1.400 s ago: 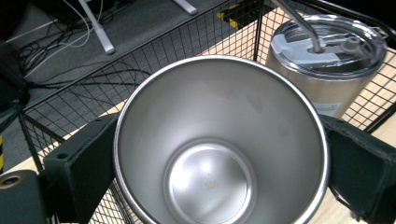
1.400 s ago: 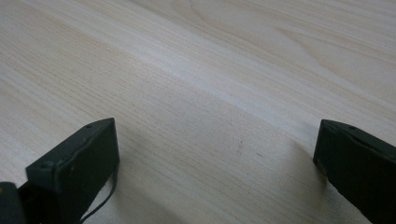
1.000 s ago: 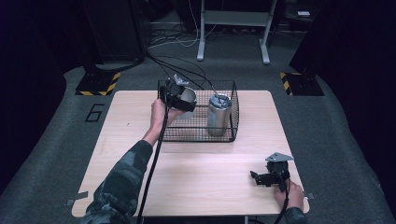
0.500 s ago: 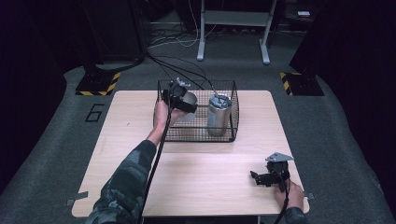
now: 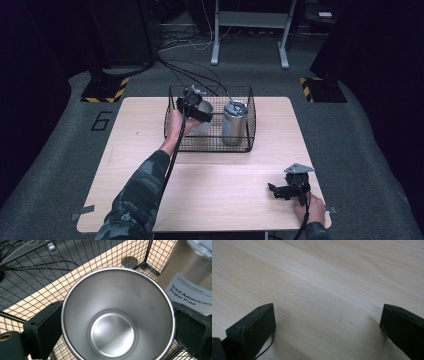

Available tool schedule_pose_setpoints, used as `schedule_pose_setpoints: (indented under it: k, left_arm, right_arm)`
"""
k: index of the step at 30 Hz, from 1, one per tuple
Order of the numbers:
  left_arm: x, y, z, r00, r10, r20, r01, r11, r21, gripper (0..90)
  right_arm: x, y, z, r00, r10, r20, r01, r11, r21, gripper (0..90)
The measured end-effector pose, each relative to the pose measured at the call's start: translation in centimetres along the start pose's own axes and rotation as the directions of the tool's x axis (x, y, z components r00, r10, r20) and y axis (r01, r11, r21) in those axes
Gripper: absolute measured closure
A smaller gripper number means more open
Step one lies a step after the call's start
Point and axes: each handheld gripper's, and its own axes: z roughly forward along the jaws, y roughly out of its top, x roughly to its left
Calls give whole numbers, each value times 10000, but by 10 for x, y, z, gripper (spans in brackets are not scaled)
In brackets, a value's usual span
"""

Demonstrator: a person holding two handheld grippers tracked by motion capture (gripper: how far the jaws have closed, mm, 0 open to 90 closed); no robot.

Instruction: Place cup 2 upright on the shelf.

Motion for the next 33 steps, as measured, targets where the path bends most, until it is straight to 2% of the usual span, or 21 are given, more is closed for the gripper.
schedule_pose_setpoints:
  k: [4, 9, 18, 22, 29, 33]
  left_arm:
    - [3, -1, 6, 10000, -2, -64, 3, 9998, 184, 59]
    - [6, -4, 14, 9997, -247, 7, 247, 9991, 345, 59]
    - [6, -6, 26, 9997, -235, 12, 234, 9976, 650, 59]
    - [7, -8, 31, 9989, -404, 227, 385, 9960, 801, 59]
    - [9, -9, 35, 9987, -402, 328, 371, 9950, 924, 58]
    - [11, -10, 36, 9978, -341, 567, 287, 9953, 930, 58]
  right_arm:
    - [0, 0, 0, 10000, -37, -5, 37, 10000, -9, 0]
    - [0, 0, 0, 10000, -38, -5, 38, 10000, -12, 0]
    - [0, 0, 0, 10000, 32, -1, -32, 10000, -19, 0]
    - [0, 0, 0, 10000, 19, -7, -19, 10000, -28, 0]
    - [0, 0, 0, 10000, 37, -2, -37, 10000, -21, 0]
    - [0, 0, 0, 10000, 40, -3, -40, 10000, -22, 0]
